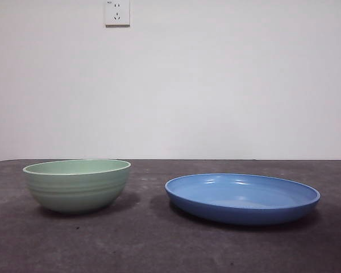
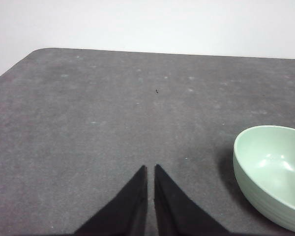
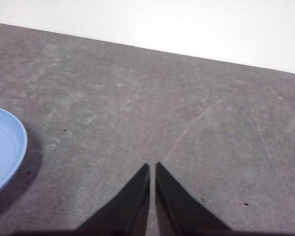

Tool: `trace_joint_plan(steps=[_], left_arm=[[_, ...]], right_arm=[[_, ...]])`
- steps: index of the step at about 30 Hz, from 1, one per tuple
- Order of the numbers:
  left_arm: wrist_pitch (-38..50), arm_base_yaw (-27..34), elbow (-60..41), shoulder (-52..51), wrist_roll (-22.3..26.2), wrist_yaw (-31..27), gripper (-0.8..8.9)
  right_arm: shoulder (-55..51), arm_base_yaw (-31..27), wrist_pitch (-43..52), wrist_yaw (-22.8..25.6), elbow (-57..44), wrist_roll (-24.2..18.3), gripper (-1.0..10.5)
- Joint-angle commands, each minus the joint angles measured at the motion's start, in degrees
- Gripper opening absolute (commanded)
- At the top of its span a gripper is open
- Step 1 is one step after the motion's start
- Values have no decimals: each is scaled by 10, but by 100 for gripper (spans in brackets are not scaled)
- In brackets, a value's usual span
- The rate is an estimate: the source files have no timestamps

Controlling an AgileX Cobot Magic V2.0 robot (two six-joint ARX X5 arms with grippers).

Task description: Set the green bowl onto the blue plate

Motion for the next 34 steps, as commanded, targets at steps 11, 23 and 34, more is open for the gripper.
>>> trace_joint_plan(steps=[11, 23, 34], left_arm=[[12, -2, 50, 16, -41, 0, 15], [-13, -22, 225, 161, -79, 19, 15], [-88, -37, 429, 327, -100, 134, 15]], right_arm=[[0, 0, 9, -19, 61, 159, 14], [90, 0, -25, -103, 234, 257, 14], [238, 0, -154, -269, 405, 256, 14]])
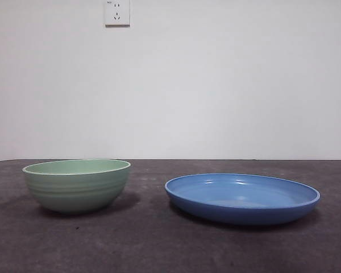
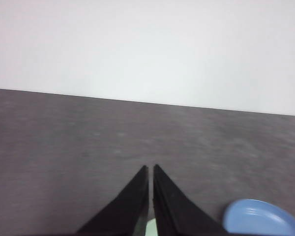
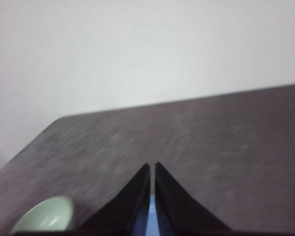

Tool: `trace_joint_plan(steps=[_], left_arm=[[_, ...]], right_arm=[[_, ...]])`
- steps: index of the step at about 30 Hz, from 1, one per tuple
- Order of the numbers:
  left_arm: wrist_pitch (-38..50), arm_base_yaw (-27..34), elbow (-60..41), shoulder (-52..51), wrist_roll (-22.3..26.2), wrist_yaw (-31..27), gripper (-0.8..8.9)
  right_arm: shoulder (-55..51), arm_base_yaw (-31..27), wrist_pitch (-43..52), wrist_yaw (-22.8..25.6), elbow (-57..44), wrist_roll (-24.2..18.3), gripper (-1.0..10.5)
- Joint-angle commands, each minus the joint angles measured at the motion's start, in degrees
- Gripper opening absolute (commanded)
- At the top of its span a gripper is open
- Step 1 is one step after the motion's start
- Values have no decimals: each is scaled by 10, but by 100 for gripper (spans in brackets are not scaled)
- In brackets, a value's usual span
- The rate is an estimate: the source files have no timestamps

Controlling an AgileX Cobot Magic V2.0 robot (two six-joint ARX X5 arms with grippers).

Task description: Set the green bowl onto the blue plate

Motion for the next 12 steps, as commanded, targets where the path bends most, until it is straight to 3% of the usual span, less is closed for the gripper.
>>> trace_joint_plan(steps=[1, 9, 12], left_arm=[[-15, -5, 52, 38, -15, 40, 15], [-174, -28, 194, 146, 3, 82, 15], [-246, -41, 247, 184, 42, 103, 15]], right_arm=[[39, 0, -34, -45, 43, 7, 14], [134, 8, -97, -181, 136, -9, 14], [159, 31, -111, -187, 160, -28, 14]])
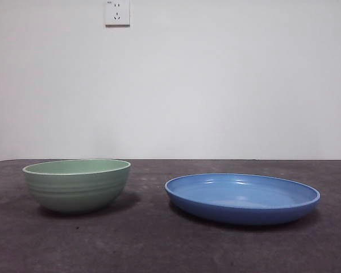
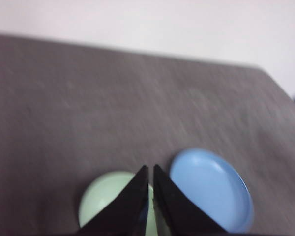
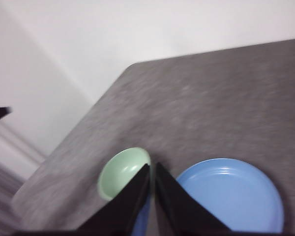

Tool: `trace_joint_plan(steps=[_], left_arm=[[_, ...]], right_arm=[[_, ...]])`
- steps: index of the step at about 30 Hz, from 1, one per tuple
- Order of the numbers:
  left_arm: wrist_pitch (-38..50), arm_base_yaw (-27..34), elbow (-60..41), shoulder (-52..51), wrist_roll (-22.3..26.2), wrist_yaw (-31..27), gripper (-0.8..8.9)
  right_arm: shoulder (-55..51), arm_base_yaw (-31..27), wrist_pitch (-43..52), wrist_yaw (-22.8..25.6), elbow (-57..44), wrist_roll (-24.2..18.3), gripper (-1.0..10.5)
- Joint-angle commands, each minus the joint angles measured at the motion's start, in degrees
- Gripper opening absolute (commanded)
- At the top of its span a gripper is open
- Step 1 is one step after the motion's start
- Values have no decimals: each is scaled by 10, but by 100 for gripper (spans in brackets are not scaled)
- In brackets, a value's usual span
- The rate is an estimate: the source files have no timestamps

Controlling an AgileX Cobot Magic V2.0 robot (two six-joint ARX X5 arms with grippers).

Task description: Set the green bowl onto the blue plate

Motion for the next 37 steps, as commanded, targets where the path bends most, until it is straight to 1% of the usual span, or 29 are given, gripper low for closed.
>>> trace_joint_plan(steps=[1, 5, 10, 12, 18, 20, 22, 25, 28, 30, 35, 37], left_arm=[[-59, -12, 58, 33, 53, 30, 15], [-119, -29, 102, 68, 88, 73, 16], [-140, -39, 105, 82, 111, 78, 19], [-146, -39, 105, 85, 119, 78, 19], [-158, -39, 105, 91, 120, 78, 31], [-158, -39, 105, 92, 120, 78, 61], [-158, -39, 105, 92, 120, 78, 147], [-157, -39, 105, 92, 120, 77, 279], [-158, -39, 105, 92, 119, 77, 389], [-158, -39, 105, 92, 119, 77, 426], [-158, -39, 105, 95, 119, 77, 512], [-157, -39, 105, 99, 118, 73, 514]], right_arm=[[22, 21, -13, -6, 29, -34, 14], [54, 38, -54, -5, 55, -68, 14], [74, 43, -93, 4, 64, -100, 14], [75, 43, -96, 4, 64, -102, 14], [75, 43, -98, 4, 64, -103, 16], [75, 43, -98, 4, 64, -103, 23], [75, 43, -98, 4, 64, -103, 121], [75, 43, -98, 4, 64, -103, 366], [75, 43, -98, 4, 64, -103, 512], [75, 43, -98, 4, 64, -103, 543], [75, 43, -98, 4, 64, -103, 545], [75, 43, -98, 3, 64, -103, 545]])
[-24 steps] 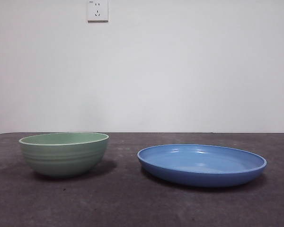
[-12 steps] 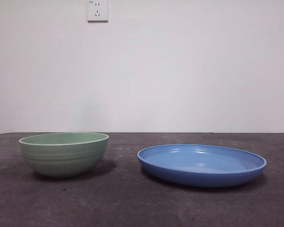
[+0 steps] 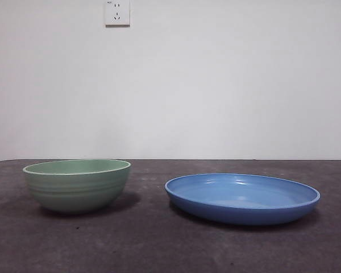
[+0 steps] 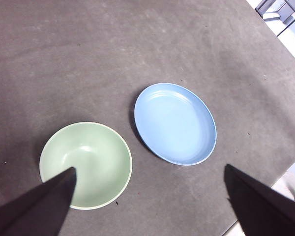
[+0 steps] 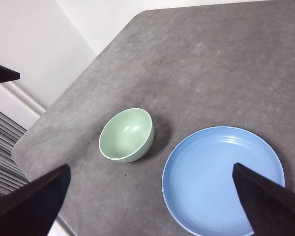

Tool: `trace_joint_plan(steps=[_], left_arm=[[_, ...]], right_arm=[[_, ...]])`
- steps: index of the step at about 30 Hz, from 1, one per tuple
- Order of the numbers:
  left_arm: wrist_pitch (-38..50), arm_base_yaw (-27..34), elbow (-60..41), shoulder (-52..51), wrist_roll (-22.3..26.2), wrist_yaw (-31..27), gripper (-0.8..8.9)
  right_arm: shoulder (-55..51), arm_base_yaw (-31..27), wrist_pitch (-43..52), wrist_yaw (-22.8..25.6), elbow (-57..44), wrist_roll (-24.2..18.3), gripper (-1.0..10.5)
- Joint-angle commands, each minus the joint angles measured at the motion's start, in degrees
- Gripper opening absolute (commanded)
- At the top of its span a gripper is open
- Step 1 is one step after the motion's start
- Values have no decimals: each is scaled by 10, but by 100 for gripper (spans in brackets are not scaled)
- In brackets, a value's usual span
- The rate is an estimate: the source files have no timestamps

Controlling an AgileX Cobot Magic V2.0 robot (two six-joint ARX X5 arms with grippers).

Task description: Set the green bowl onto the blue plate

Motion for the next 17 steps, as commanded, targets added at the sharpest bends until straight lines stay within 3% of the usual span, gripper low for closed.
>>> trace_joint_plan(steps=[1, 7, 17], left_arm=[[4, -1, 11, 12, 3, -5, 514], [4, -1, 11, 47, 3, -16, 512], [-5, -1, 11, 165, 4, -104, 499]], right_arm=[[3, 2, 2, -2, 10, -7, 545], [3, 2, 2, -2, 10, -7, 545], [1, 2, 2, -2, 9, -5, 545]])
